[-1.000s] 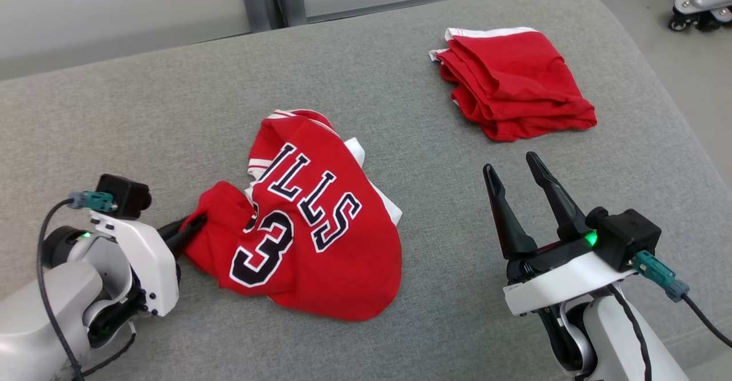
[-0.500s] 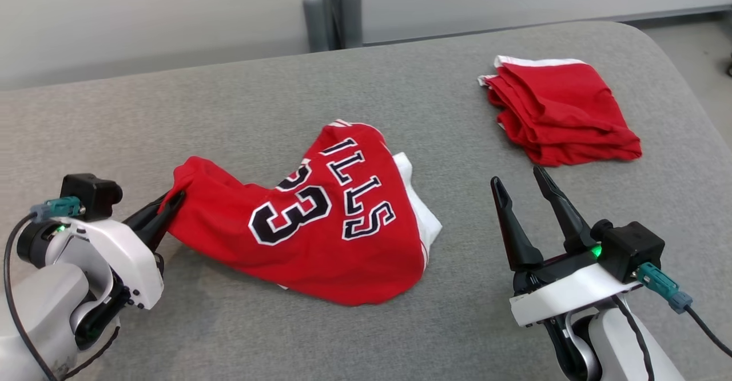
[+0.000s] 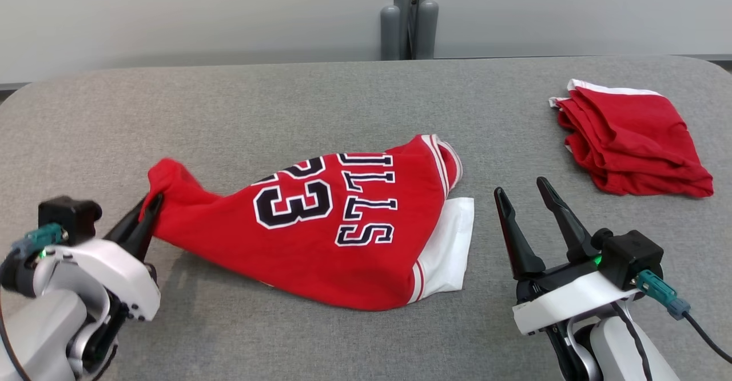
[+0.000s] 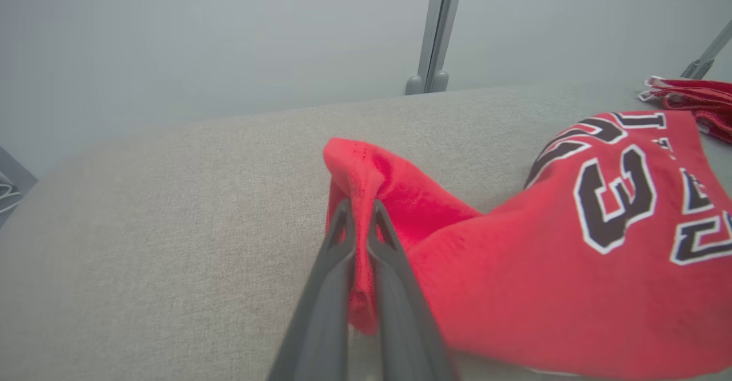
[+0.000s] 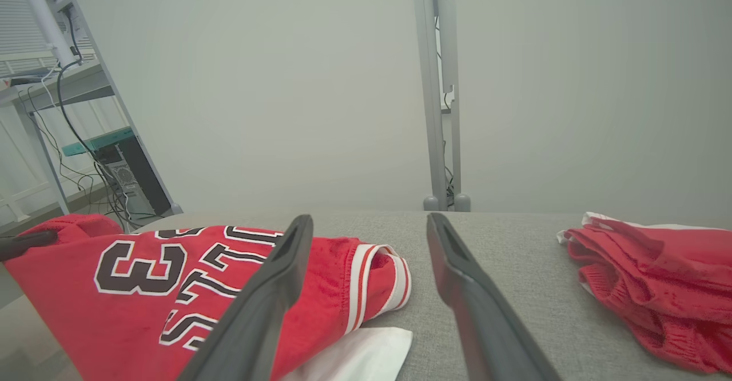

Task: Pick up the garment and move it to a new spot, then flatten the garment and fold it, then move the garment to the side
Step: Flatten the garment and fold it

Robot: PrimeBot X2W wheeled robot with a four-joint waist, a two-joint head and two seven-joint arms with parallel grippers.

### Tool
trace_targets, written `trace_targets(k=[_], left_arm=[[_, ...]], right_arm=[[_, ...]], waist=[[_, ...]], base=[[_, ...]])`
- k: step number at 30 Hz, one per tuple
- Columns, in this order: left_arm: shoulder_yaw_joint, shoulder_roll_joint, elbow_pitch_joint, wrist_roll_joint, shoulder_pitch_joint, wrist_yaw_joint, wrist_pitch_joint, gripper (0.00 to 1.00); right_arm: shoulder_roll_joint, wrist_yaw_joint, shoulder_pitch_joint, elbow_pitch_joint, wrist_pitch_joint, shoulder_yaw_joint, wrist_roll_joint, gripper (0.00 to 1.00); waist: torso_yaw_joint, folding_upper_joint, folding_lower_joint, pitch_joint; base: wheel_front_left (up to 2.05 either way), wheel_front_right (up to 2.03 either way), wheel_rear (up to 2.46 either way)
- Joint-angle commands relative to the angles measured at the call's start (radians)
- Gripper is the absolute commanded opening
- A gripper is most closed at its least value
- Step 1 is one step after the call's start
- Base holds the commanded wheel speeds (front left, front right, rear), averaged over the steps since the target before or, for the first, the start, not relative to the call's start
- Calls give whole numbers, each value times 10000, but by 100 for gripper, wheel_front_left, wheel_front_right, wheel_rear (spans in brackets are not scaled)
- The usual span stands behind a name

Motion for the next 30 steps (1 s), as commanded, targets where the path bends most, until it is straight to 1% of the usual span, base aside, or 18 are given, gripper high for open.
trace_targets(k=[1, 3, 5, 10, 12, 18, 24, 27, 30], left_arm=[[277, -11, -111, 92, 391, 135, -43, 0], [790, -52, -277, 217, 762, 277, -45, 0], [1014, -65, -239, 472, 1247, 391, -45, 0], [1873, -542, 132, 1043, 1812, 461, -46, 0], [2229, -834, 368, 1396, 1993, 404, -46, 0], [3595, -1563, 907, 2598, 2229, 8, -47, 0], [4728, -1995, 1096, 3746, 1893, -479, -47, 0], [4836, -2118, 1431, 4197, 1562, -791, -48, 0], [4760, -2249, 2025, 4398, 1129, -1176, -46, 0]], right_arm=[[-46, 1, -9, 43, -17, 10, -59, 100], [-57, 1, -26, 69, -17, 19, -46, 100], [-54, 1, -15, 151, -17, 55, -44, 100], [-52, 1, -112, 331, -17, 112, -60, 100], [-51, 1, -146, 373, -17, 131, -87, 100], [-52, 1, -176, 369, -17, 86, -118, 100], [-49, 1, -195, 283, -17, 27, -182, 100], [-49, 1, -255, 227, -17, 120, -179, 100], [-52, 1, -367, 184, -17, 180, -192, 100]], waist=[[92, -1, 0, -3], [117, -1, 0, -7], [101, -1, 0, -20], [-16, -1, 0, -25], [-67, -1, 0, -16], [-177, -1, 0, -22], [-228, -1, 0, 43], [-327, -1, 0, 91], [-509, -1, 0, 218]], base=[[0, 0, 0], [0, 0, 0], [0, 0, 0], [0, 0, 0], [0, 0, 0], [0, 0, 0], [0, 0, 0], [0, 0, 0], [0, 0, 0]])
